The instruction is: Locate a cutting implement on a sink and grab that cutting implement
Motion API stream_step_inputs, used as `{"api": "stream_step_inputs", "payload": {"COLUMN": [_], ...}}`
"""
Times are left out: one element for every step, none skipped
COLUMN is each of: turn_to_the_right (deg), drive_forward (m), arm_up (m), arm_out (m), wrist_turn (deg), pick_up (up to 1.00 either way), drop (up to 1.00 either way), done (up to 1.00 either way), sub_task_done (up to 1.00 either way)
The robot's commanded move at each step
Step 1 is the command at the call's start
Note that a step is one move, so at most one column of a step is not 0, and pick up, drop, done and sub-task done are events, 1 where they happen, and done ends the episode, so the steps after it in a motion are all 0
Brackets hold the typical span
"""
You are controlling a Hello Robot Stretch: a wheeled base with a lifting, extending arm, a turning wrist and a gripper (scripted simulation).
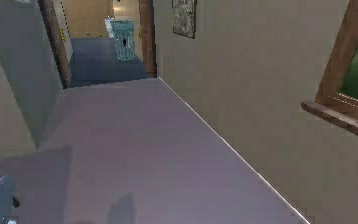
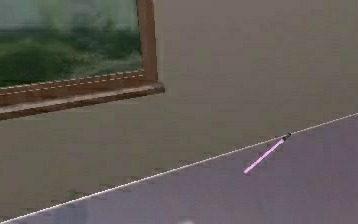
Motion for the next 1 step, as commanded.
{"api": "stream_step_inputs", "payload": {"turn_to_the_right": [0.0], "drive_forward": [0.30], "arm_up": [0.00], "arm_out": [0.00], "wrist_turn": [0.0], "pick_up": [0.00], "drop": [0.00], "done": [0.00], "sub_task_done": [0.00]}}
